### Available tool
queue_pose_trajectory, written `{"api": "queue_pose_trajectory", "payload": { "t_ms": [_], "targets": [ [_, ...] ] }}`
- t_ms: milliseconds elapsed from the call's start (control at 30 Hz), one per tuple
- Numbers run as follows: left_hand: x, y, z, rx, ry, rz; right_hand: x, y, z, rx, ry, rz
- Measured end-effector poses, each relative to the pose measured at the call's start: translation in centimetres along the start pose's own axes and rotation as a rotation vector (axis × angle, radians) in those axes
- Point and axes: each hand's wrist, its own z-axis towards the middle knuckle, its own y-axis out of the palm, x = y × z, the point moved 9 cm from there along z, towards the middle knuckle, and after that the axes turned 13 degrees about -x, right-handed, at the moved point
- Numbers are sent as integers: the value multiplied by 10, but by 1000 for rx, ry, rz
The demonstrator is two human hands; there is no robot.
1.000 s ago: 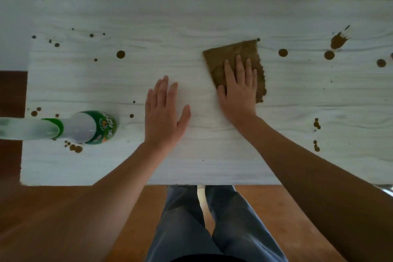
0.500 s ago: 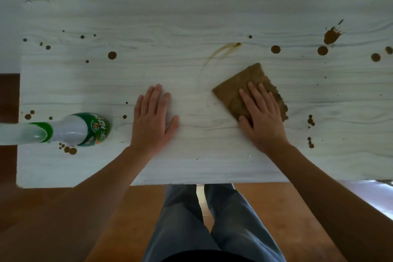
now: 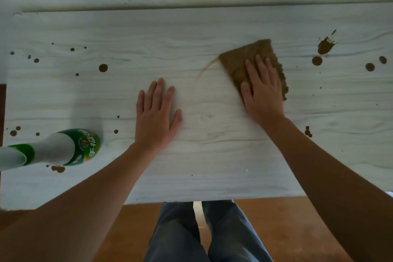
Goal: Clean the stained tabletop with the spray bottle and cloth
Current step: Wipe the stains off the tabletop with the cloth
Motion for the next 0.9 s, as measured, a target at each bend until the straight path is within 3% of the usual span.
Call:
{"api": "queue_pose_trajectory", "payload": {
  "t_ms": [100,167,233,367,467,633,733,900],
  "targets": [
    [-2,1,0,15,-9,-8,-2,-5,31,53,233,72],
    [-3,0,0,21,-14,-10,-21,-2,42,77,293,86],
    [-2,0,0,26,-15,-6,-46,6,46,66,247,70],
    [-2,-1,0,40,-17,-3,-87,23,14,-2,-97,-44],
    [-3,-1,1,41,-21,-4,-77,28,-20,-65,-276,-102],
    [-4,0,1,54,-20,0,-25,3,-2,-34,-65,-42],
    [-4,0,1,61,-16,-6,-31,-10,41,23,45,39],
    [-4,-2,0,71,-16,-10,-70,2,59,47,-18,-9]
  ]
}}
